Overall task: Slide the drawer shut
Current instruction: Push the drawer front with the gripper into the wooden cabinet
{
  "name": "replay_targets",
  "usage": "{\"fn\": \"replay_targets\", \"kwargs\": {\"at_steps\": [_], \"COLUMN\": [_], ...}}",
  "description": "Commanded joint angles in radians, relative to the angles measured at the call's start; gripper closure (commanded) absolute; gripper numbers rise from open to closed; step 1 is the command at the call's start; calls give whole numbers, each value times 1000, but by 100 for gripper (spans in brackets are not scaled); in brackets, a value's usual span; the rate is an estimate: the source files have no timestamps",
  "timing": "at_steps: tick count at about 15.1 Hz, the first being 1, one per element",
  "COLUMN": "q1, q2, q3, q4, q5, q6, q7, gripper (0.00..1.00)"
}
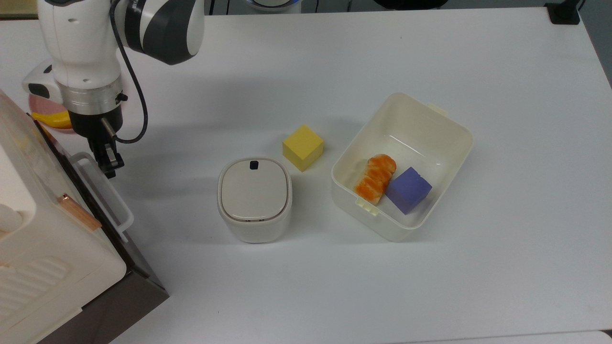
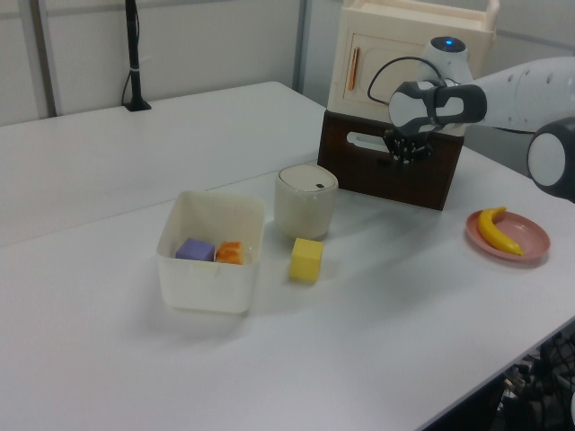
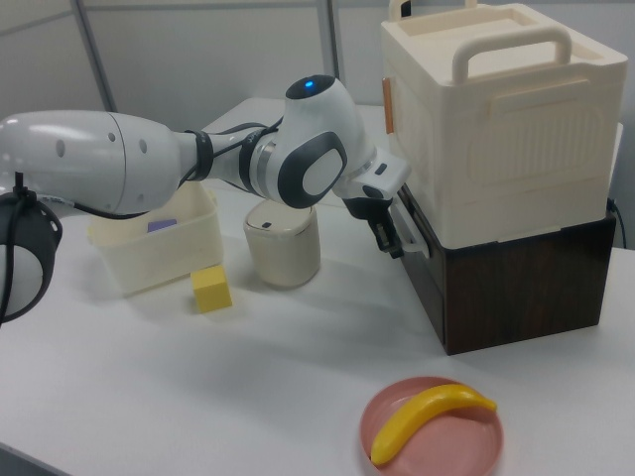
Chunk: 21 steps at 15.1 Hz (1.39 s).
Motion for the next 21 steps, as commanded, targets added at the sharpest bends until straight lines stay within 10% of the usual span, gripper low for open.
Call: {"fn": "replay_targets", "kwargs": {"at_steps": [1,6,11,21], "q1": [-5,73,169,242], "q2": [5,-82,-211,-246], "q3": [-2,19,21,18], "q4": [25,-18,-29,0], "q5": [-19,1,48,68], "q6": [29,-274,-503,-640], "q7": [-18,-325,-577,-766], "gripper": [93,66,4,0]}}
